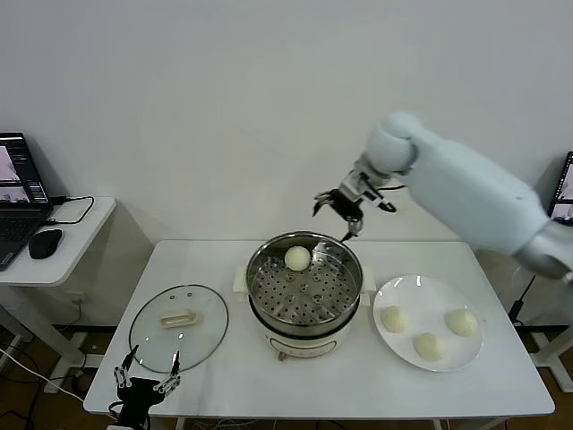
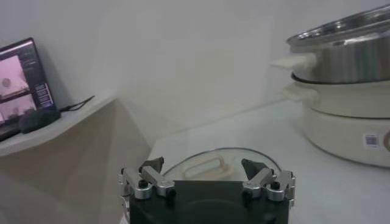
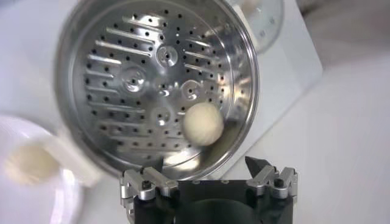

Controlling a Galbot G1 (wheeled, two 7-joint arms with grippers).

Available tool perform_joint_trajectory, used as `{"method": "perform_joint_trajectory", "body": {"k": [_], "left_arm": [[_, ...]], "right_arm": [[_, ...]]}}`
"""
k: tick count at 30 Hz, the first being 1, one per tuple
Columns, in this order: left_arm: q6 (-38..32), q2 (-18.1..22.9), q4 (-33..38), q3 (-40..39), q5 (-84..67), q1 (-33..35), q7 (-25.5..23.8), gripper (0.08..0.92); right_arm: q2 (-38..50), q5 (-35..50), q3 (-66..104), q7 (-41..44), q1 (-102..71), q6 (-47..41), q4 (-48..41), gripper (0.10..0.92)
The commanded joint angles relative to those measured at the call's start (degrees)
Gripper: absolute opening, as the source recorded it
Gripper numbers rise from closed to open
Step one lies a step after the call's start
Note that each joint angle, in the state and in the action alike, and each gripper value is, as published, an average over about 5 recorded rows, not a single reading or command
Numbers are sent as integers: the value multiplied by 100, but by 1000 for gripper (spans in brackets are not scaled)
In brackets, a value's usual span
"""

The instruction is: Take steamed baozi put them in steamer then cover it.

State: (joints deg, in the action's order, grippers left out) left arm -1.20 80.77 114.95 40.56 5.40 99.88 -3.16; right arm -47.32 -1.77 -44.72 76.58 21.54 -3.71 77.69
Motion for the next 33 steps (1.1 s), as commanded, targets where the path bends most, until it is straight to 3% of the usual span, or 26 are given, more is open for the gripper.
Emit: {"method": "perform_joint_trajectory", "body": {"k": [1, 12, 20, 33], "left_arm": [[8, -44, 10, -25, -7, 18, -13, 823], [257, -54, 163, -72, -368, 58, -110, 823], [248, -12, 208, -96, -246, 175, -104, 823], [246, 19, 119, -73, -204, 196, -89, 823]], "right_arm": [[1860, 433, 56, 93, -375, -2460, 1198, 823], [2213, -764, 1544, -177, -2792, -2183, 1423, 823], [1663, -974, 1934, -741, -3520, -1740, 863, 823], [827, -1316, 2010, -709, -3741, -1617, 237, 823]]}}
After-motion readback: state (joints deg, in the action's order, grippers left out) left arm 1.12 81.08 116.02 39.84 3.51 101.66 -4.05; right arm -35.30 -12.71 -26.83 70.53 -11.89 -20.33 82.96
